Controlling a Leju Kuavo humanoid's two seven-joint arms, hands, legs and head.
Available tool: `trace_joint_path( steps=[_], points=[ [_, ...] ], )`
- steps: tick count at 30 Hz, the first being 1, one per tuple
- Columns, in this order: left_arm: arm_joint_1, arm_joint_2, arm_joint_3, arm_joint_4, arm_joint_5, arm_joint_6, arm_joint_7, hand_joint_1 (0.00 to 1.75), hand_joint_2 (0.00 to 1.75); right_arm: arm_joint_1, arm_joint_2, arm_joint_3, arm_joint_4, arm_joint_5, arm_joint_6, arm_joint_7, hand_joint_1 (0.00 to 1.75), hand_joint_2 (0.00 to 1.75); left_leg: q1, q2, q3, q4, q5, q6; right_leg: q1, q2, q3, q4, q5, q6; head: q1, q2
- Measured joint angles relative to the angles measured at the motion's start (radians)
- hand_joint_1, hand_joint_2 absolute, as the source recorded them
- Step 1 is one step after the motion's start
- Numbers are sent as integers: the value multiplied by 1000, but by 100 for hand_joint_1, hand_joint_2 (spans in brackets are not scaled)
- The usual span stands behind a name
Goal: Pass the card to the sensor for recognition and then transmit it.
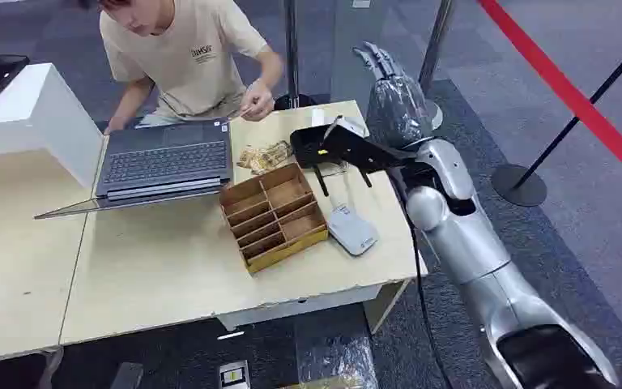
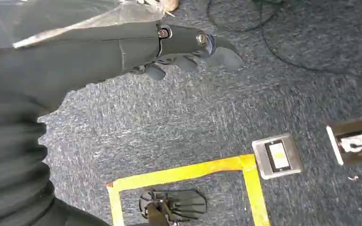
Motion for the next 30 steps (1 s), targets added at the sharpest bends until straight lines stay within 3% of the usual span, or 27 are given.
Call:
trace_joint_path(
  steps=[5, 12, 30],
  points=[
    [-15, -6, -8, -1, -18, -9, 6, 0, 175, -92, -9, 12, 148, 207, -47, -18, 0, 175, 0, 0, 0, 0, 0, 0, 0, 0, 0, 0, 0, 0, 0, 0],
    [-27, -13, -9, -2, -21, -14, 13, 0, 175, -139, -16, 35, 311, 346, -80, -51, 0, 175, 0, -1, 0, 0, 0, 0, 0, 0, 0, 0, 0, 0, 0, 0],
    [-32, -14, -14, -2, -22, -14, 13, 0, 175, -137, -34, 73, 484, 404, -134, -37, 0, 175, 0, 0, 0, 0, 0, 0, 0, 0, 0, 0, 0, 0, 0, 0]
  ],
)
